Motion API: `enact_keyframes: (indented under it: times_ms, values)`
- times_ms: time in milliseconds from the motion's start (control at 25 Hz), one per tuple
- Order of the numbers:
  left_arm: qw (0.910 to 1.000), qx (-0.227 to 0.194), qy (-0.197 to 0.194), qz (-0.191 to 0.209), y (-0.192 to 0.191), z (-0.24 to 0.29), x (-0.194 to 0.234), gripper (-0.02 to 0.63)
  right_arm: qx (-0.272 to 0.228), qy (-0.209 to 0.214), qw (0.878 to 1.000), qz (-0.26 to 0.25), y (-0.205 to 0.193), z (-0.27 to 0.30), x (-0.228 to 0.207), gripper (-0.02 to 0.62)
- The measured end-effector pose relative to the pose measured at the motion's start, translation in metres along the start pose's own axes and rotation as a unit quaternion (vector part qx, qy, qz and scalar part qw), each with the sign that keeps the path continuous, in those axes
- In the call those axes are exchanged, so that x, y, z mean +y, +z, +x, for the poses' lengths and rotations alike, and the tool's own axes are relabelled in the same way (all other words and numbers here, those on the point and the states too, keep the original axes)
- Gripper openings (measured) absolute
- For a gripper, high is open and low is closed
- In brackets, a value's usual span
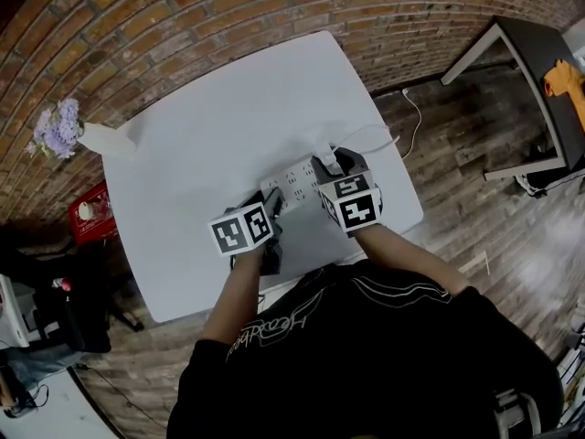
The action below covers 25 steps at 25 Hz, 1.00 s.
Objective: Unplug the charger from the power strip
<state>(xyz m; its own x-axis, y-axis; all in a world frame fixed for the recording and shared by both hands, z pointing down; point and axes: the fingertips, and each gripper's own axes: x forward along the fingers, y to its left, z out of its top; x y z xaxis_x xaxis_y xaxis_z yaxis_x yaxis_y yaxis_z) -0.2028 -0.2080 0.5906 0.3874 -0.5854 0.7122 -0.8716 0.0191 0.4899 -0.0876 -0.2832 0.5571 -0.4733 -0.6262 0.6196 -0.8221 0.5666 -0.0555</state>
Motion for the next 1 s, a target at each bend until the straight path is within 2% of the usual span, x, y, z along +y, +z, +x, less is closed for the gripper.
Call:
enact_keyframes:
  times_ms: [120,360,640,880,1000]
  values:
    - [1.0000,0.003,0.002,0.001,-0.0004,0.0004,-0.0012,0.183,0.003,-0.009,1.000,-0.019,0.0006,-0.0007,0.0013,0.124]
    - [1.0000,-0.001,-0.004,0.000,-0.0012,0.0005,-0.0018,0.184,0.011,0.030,0.999,0.029,-0.0020,0.0000,-0.0045,0.126]
    - [0.9996,-0.008,0.019,0.019,-0.0009,-0.0009,-0.0049,0.178,0.019,0.001,1.000,-0.019,-0.0002,-0.0038,0.0031,0.125]
    - [0.9999,0.004,0.005,0.008,-0.0010,0.0004,-0.0041,0.179,0.019,0.027,0.999,0.029,-0.0013,-0.0022,-0.0052,0.126]
    - [1.0000,0.005,0.005,0.006,-0.0006,0.0004,-0.0045,0.179,0.019,0.025,0.999,0.023,0.0003,-0.0030,-0.0049,0.126]
